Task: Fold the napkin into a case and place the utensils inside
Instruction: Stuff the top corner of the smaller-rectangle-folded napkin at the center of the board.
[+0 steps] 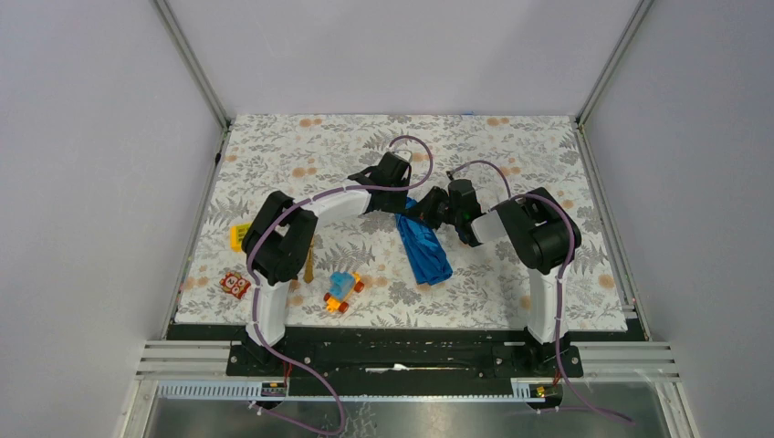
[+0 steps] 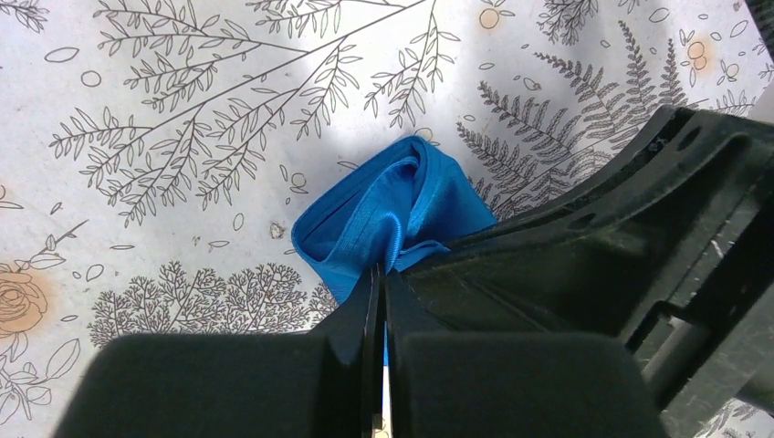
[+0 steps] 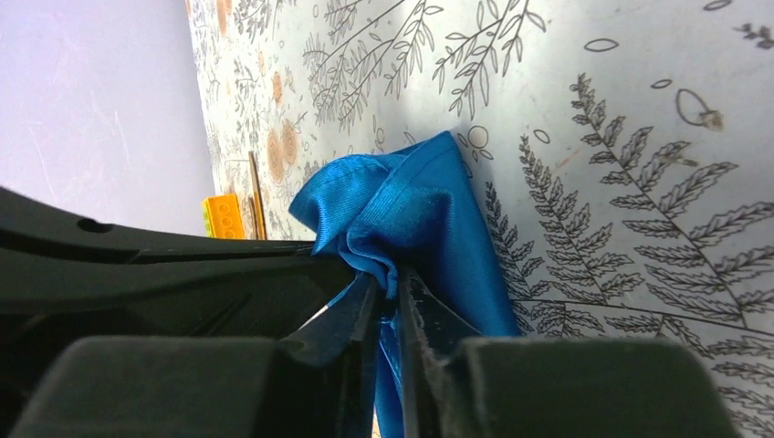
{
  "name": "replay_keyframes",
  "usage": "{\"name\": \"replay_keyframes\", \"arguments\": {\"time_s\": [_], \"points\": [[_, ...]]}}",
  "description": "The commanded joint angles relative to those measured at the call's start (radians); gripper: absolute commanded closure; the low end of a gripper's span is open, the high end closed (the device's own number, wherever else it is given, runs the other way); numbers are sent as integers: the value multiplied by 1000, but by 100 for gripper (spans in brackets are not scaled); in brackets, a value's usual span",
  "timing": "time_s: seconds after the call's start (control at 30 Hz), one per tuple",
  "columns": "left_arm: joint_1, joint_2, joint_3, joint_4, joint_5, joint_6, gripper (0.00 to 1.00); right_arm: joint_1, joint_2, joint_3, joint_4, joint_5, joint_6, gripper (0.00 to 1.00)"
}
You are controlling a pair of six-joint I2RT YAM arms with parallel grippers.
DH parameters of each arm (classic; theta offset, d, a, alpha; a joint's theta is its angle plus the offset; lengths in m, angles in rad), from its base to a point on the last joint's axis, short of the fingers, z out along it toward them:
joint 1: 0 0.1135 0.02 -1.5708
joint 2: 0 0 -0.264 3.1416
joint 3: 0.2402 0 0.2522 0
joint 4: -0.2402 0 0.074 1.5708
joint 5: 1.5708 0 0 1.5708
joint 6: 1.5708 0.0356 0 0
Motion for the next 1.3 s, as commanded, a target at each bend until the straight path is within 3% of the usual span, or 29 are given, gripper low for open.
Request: {"name": "replay_keyframes", "arguments": {"time_s": [0.0, 0.23, 0.37, 0.5, 0.67, 0.87, 1.0, 1.1, 1.2, 1.27], "points": [[10, -69, -28, 41, 40, -29, 100, -33, -46, -22, 29, -96, -66, 78], [19, -74, -33, 45, 41, -36, 100, -62, -145, -65, -19, -166, -176, 63], [21, -76, -37, 45, 60, -38, 100, -62, -124, -31, -57, -178, -195, 61], [19, -81, -43, 47, 71, -41, 100, -61, -88, -8, -48, -182, -181, 69], [20, -80, -44, 67, 123, -47, 100, -53, -19, 43, -11, -205, -128, 99], [17, -87, -65, 132, 268, -88, 100, -17, 119, 74, 188, -119, 57, 100], [30, -93, -101, 139, 251, -145, 100, -12, 140, -5, 374, 0, 113, 100], [53, -107, -144, 154, 226, -192, 100, -12, 135, 16, 355, -66, 102, 100], [77, -130, -172, 154, 198, -201, 100, -36, 82, -56, 361, -104, 104, 77], [88, -139, -184, 161, 198, -198, 100, -54, 62, -84, 359, -154, 106, 70]]}}
